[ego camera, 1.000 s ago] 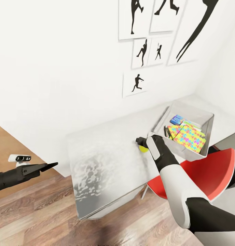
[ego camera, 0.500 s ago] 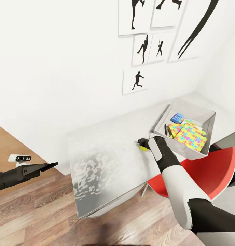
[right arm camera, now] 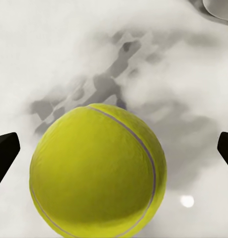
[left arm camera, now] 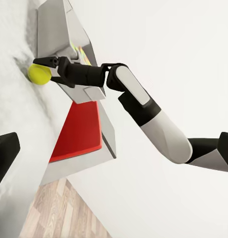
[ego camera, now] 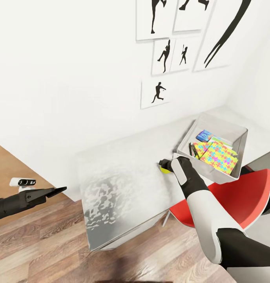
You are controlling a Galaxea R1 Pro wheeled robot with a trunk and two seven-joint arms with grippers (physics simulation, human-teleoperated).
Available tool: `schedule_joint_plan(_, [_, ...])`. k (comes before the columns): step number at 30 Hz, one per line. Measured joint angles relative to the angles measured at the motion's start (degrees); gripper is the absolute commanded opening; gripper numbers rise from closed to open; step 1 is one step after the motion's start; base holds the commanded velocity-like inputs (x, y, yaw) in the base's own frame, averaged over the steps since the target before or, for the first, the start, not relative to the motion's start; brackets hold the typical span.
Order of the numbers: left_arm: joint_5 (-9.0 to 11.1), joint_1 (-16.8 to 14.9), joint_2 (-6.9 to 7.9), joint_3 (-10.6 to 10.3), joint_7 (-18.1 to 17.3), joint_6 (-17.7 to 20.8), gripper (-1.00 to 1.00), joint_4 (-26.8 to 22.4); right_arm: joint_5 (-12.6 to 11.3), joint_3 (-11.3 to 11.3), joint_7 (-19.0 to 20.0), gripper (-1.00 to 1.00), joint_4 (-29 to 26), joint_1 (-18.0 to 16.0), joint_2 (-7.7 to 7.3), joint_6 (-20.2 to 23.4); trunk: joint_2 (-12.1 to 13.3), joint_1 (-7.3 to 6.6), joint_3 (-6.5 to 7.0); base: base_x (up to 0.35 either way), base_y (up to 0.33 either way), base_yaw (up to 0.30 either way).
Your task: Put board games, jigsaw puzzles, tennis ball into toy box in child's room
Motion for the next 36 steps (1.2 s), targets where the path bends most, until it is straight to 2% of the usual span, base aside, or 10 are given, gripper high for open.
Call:
schedule_joint_plan(7, [0.0,0.0,0.01,0.0,0.0,0.0,1.00,0.0,0.0,0.1,-0.1,1.00,0.0,0.0,0.02,0.0,0.0,0.00,0.00,-0.001,0.000,0.000])
schedule_joint_plan(8, [0.0,0.0,0.02,0.0,0.0,0.0,1.00,0.0,0.0,0.1,-0.2,-1.00,0.0,0.0,0.02,0.0,0.0,0.00,0.00,-0.016,0.000,0.000])
schedule_joint_plan(36, [0.1,0.0,0.08,0.0,0.0,0.0,1.00,0.0,0.0,0.3,0.4,-1.00,-0.5,0.0,0.03,0.2,0.0,0.01,0.00,-0.014,0.000,0.000])
